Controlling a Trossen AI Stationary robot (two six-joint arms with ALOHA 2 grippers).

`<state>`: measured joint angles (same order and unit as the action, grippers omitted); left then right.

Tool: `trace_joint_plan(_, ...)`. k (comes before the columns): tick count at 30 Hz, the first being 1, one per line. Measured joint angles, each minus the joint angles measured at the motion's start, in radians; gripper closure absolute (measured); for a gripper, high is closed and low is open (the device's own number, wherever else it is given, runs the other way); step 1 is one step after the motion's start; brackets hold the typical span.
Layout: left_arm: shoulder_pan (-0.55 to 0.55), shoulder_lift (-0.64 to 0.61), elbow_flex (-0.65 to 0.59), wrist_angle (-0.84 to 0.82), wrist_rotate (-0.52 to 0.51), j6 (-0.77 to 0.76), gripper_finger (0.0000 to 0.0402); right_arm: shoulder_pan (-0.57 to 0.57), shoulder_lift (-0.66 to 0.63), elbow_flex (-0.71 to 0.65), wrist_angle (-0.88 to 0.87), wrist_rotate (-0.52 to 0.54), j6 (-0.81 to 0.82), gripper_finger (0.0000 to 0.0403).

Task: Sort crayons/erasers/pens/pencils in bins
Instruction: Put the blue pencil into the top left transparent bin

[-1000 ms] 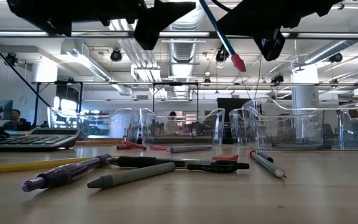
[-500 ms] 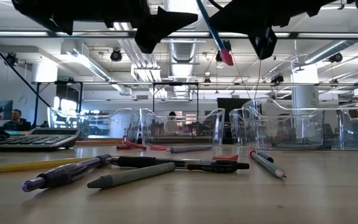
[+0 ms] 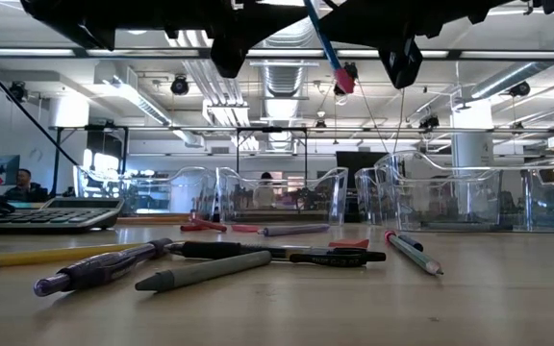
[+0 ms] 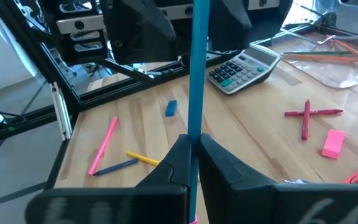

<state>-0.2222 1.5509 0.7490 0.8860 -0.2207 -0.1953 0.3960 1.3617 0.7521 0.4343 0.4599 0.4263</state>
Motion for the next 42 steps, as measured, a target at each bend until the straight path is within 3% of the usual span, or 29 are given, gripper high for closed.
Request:
trace_joint_plan(10, 0.0, 0.0, 0.006, 0.023, 0.004, 0.046, 0.039, -0.008, 0.0, 0.009, -0.002, -0.017, -0.002, 0.0395)
trace_joint_plan(22, 0.026, -0.008, 0.043, -0.031, 0.006, 0.125, 0.0397, -0.011, 0.001, 0.009, -0.002, -0.024, 0.0, 0.0391)
trace_joint_plan(33, 0.059, -0.177, 0.045, -0.354, -0.012, 0.131, 0.0397, -0.005, -0.057, 0.009, -0.067, -0.016, -0.025, 0.0289)
trace_joint_plan(42, 0.076, -0.389, 0.075, -0.711, -0.135, 0.23, 0.0397, 0.042, -0.153, 0.01, -0.098, -0.014, -0.026, 0.0266)
